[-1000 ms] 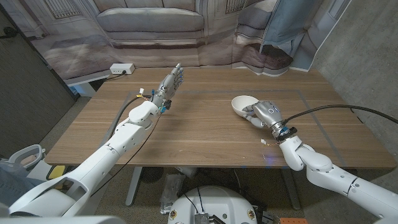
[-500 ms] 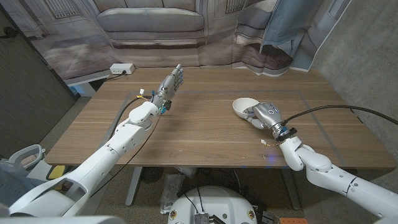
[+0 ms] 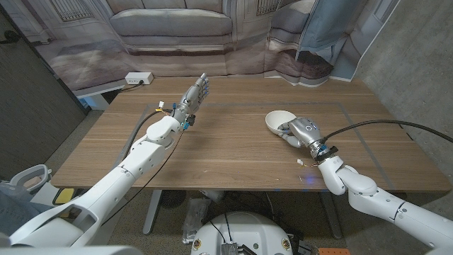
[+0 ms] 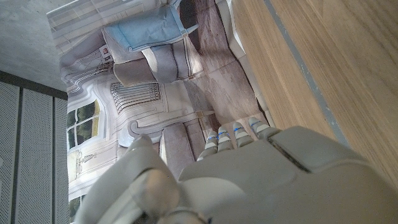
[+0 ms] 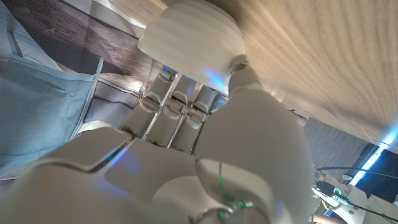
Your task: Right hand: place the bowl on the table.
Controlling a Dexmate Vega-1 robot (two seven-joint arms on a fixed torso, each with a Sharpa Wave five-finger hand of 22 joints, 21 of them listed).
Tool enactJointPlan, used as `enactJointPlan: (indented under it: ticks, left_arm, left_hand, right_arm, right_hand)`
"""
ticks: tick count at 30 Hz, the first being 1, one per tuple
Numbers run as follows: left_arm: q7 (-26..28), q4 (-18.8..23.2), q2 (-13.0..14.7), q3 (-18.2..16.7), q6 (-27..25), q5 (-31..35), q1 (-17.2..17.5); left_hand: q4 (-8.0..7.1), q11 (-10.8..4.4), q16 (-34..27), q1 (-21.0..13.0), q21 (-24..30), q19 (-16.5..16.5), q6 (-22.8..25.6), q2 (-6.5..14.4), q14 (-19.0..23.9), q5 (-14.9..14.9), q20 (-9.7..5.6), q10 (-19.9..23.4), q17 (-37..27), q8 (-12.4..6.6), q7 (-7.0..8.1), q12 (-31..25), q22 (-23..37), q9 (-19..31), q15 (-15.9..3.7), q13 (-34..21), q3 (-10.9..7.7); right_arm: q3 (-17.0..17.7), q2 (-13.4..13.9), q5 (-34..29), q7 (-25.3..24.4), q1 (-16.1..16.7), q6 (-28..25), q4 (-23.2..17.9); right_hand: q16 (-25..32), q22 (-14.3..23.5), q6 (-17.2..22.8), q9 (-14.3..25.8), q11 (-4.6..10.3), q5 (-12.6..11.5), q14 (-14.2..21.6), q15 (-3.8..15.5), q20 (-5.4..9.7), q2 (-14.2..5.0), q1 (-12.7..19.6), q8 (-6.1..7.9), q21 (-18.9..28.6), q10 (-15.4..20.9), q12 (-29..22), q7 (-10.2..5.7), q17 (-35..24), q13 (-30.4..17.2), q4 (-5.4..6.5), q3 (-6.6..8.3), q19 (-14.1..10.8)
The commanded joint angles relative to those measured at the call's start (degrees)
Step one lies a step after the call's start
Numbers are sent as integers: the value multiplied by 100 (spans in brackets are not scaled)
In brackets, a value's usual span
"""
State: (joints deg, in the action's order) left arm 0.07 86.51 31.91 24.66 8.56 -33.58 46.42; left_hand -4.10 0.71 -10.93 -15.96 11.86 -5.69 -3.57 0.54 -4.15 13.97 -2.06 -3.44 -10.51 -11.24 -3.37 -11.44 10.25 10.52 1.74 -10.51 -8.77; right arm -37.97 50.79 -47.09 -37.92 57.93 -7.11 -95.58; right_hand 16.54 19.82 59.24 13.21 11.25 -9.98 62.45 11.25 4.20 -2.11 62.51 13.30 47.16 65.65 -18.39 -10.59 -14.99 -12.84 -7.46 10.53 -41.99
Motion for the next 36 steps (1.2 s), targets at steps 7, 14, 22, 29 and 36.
enactJointPlan:
  ticks: [7,14,22,29,36]
  left_arm:
    - [39,72,15,-7,8,26,46]
    - [51,82,18,-13,17,27,71]
    - [59,83,15,-25,44,20,93]
    - [67,101,27,-24,14,22,90]
    - [73,111,40,-25,-25,24,71]
  left_hand:
    - [5,11,11,-25,2,-37,1,66,-31,-4,-127,-42,-14,-1,-27,-5,27,19,-5,-22,38]
    - [5,21,11,-27,3,-36,-3,69,-30,-5,-125,-42,-14,1,-26,-5,27,19,-7,-22,44]
    - [5,25,11,-29,2,-39,-2,71,-30,-5,-131,-49,-14,0,-29,-2,27,19,-5,-22,50]
    - [5,29,13,-31,3,-36,-1,73,-34,-6,-131,-42,-14,0,-26,-5,27,19,-2,-22,57]
    - [5,24,13,-33,2,-41,-2,75,-34,-6,-131,-47,-14,0,-23,-3,27,19,-7,-22,64]
  right_arm:
    - [69,223,43,123,97,88,-250]
    - [114,271,34,251,145,52,-348]
    - [126,271,46,481,116,33,-388]
    - [87,245,-28,663,56,-21,-375]
    - [70,232,-2,795,30,-17,-376]
  right_hand:
    - [-219,-894,-185,93,-2,-118,-30,208,758,-447,-58,-97,1289,-250,296,-152,-225,-220,-45,485,650]
    - [-252,-918,-273,96,-1,-105,-60,204,748,-386,-207,-109,1362,-312,329,-154,-210,-219,-24,535,728]
    - [-285,-927,-340,98,-3,-97,-142,204,749,-354,-319,-110,1381,-390,355,-158,-204,-215,-29,612,793]
    - [-291,-933,-374,94,-3,-90,-178,197,752,-353,-457,-112,1376,-412,366,-161,-199,-189,2,648,818]
    - [-303,-941,-467,90,1,-84,-275,192,745,-301,-645,-124,1321,-506,375,-160,-211,-198,10,686,829]
